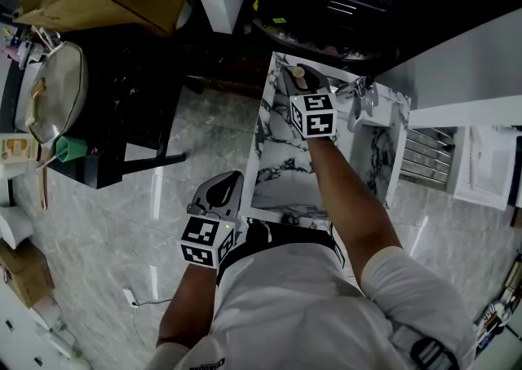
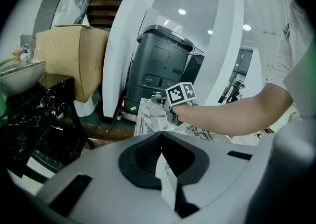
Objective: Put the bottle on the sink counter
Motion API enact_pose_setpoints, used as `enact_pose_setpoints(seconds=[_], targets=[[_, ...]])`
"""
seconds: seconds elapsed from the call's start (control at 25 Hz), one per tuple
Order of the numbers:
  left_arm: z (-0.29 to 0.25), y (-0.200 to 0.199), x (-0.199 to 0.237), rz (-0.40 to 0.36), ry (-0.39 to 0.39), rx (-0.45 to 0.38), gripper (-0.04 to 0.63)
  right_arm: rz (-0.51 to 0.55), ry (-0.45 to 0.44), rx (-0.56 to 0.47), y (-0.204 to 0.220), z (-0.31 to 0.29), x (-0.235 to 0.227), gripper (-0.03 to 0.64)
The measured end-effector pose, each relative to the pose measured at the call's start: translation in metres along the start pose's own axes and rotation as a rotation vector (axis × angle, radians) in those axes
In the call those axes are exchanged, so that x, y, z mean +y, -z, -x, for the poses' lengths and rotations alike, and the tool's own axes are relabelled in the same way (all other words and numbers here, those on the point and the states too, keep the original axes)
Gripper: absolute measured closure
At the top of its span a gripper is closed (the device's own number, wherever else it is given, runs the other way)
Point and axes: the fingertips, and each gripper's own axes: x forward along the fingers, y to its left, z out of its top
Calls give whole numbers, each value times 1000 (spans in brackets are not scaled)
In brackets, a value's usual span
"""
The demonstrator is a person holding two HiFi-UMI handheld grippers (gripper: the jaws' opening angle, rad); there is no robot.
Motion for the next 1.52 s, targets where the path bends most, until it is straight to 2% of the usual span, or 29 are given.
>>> enact_pose_setpoints(seconds=[0.76,0.88,1.52], targets=[[1,2,-3,13,10,-3,581,93,4,-4,2,-2,4,450],[1,3,-5,13,13,-2,581,110,20,13,3,-4,2,381],[14,1,-13,14,28,-22,581,54,28,41,7,15,4,368]])
